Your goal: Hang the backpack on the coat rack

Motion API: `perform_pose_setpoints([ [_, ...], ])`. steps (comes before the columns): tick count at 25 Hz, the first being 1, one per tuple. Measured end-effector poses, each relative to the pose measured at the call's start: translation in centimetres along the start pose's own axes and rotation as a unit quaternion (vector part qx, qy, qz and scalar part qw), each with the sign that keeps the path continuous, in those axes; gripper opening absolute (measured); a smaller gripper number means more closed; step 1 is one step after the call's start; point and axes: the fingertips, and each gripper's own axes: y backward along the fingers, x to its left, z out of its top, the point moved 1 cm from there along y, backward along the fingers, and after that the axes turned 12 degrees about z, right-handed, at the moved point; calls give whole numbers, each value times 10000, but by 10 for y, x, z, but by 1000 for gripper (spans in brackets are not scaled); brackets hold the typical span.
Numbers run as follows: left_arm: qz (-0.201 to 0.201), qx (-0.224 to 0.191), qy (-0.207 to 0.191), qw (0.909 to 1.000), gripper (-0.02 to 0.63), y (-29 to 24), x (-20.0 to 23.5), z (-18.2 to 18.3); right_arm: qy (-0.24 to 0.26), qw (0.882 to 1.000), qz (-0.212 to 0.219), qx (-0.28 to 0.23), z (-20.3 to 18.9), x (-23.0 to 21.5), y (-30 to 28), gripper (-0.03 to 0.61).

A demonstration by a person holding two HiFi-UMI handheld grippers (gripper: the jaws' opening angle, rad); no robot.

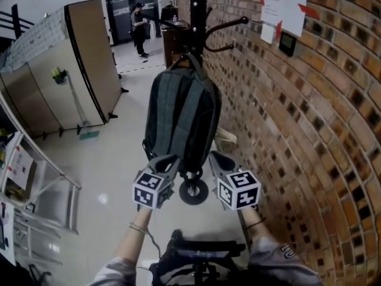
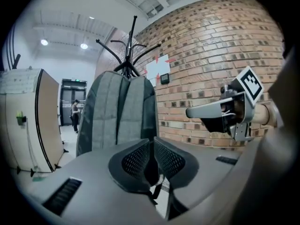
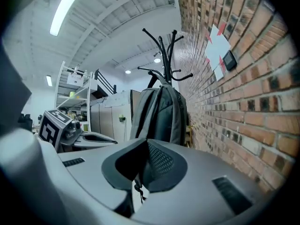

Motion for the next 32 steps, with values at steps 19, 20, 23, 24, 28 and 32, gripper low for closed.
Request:
perform_pose_setpoints([
  [19, 818, 82, 770, 9936, 35, 69, -56, -41, -724, 9960, 468, -213, -67, 39, 32, 14],
  [20, 763, 112, 832, 9935, 33, 68, -57, -43, -754, 9959, 460, -195, -69, 40, 31, 14],
  [23, 561, 208, 984, 9933, 9, 69, -61, -50, -824, 9958, 397, -48, -79, 45, 30, 13],
  [24, 514, 213, 964, 9938, 9, 70, -62, -51, -831, 9959, 355, -4, -81, 48, 30, 12],
  [28, 368, 175, 827, 9957, 9, 70, -59, -51, -772, 9968, 220, 52, -84, 61, 26, 12],
  [32, 172, 170, 724, 9971, 9, 75, -56, -52, -779, 9968, 163, 60, -87, 75, 22, 11],
])
